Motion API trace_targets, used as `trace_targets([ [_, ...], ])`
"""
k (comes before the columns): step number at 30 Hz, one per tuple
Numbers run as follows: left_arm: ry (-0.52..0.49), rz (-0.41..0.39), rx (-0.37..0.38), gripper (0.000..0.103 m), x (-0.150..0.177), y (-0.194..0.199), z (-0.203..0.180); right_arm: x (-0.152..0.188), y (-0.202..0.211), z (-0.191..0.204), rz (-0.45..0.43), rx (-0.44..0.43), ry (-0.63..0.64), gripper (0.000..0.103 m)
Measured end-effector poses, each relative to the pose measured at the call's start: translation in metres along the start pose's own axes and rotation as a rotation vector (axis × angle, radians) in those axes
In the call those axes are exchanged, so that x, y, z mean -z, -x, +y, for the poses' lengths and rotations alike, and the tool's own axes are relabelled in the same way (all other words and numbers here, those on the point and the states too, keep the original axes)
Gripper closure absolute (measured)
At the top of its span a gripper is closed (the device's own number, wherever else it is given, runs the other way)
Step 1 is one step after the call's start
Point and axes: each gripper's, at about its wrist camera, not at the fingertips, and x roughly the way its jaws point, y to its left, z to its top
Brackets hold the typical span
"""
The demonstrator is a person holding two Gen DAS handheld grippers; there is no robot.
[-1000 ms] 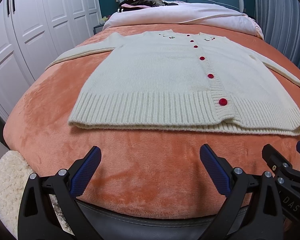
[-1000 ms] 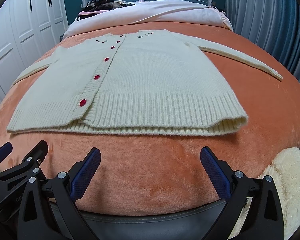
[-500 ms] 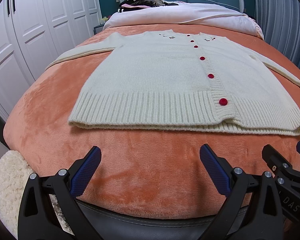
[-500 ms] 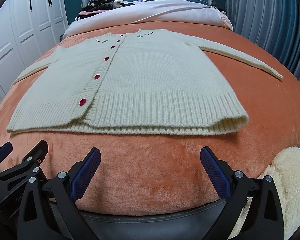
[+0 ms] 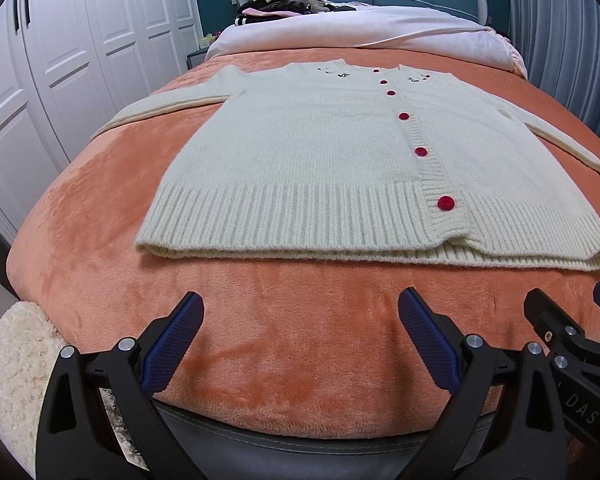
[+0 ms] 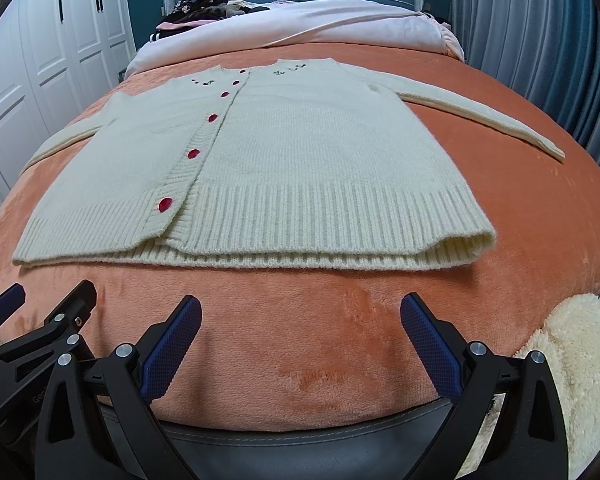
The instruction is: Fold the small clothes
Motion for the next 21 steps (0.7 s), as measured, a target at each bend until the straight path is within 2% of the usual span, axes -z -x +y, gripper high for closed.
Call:
trace_targets([
  [21,-0.009,-0.015,-0.003,0.009,-0.0019,0.0028,-0.0025,-0.0025,0.0012,0.0000,-0.010,0.004,-0.006,0.005],
])
